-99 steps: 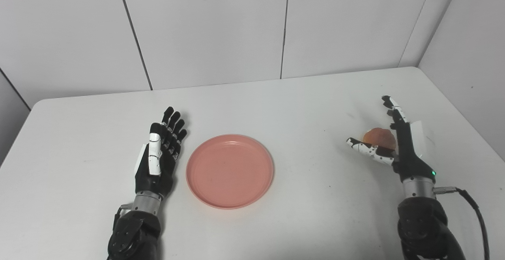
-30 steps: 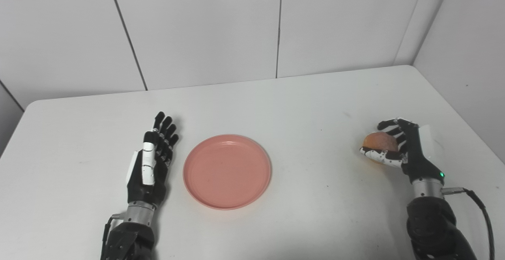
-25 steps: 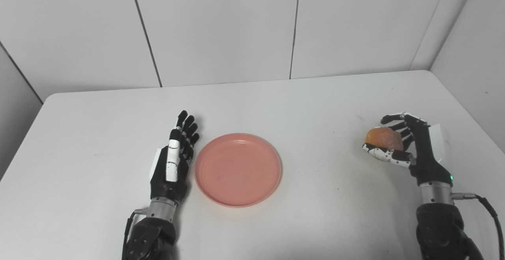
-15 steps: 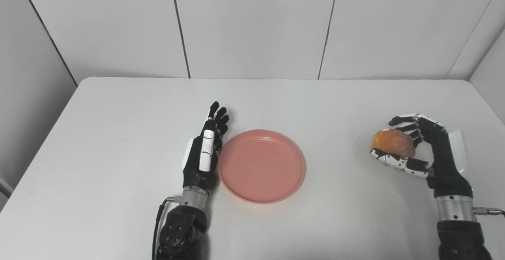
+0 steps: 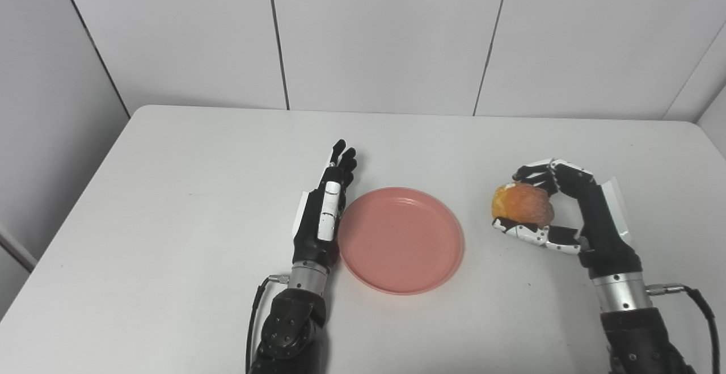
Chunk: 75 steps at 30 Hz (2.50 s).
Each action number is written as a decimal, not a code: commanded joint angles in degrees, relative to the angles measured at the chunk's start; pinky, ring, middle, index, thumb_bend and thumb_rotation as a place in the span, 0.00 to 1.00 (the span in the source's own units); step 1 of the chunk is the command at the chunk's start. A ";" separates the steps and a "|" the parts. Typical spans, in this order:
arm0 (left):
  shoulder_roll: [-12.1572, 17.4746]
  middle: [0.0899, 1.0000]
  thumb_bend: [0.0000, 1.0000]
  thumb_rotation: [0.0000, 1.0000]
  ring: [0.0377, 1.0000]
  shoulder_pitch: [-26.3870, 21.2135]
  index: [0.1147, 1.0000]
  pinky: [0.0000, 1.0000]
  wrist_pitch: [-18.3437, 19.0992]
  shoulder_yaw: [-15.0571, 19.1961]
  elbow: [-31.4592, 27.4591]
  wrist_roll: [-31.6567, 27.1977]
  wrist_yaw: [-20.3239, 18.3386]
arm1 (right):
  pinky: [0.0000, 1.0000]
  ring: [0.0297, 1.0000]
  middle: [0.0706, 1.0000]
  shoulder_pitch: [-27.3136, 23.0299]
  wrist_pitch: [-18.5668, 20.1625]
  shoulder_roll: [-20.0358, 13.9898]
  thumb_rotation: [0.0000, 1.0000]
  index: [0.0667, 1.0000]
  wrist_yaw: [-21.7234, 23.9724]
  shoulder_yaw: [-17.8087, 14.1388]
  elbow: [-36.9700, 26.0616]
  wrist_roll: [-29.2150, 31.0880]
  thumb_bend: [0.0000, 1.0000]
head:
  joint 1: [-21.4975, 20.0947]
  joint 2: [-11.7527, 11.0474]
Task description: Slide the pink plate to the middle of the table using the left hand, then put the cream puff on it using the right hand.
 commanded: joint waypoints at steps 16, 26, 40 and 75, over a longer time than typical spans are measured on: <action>1.79 0.95 0.61 1.00 0.96 4.79 0.93 0.98 0.23 -0.63 2.47 1.27 0.21 | 0.23 0.29 0.43 -8.57 3.81 9.27 0.00 0.46 3.49 8.42 4.14 -8.75 0.52 | -3.31 0.15; 2.26 0.95 0.62 1.00 0.96 6.23 0.94 0.97 1.67 -1.14 0.14 1.03 -0.36 | 0.16 0.19 0.43 -9.39 2.99 10.97 0.00 0.45 2.47 10.90 11.93 -12.24 0.52 | -3.37 0.65; 1.62 0.97 0.63 0.99 0.98 8.59 0.96 1.00 1.59 -1.47 -1.46 -0.29 -0.75 | 0.34 0.37 0.44 -10.57 -2.62 8.12 0.00 0.51 -2.94 14.61 21.59 -18.63 0.51 | -3.76 1.52; 5.90 1.00 0.65 1.00 1.00 5.02 0.99 1.00 0.47 1.26 0.98 -5.56 -3.31 | 0.97 1.00 1.00 -4.61 -14.01 7.44 0.80 1.00 -10.86 9.31 18.62 -11.83 0.69 | -3.61 0.94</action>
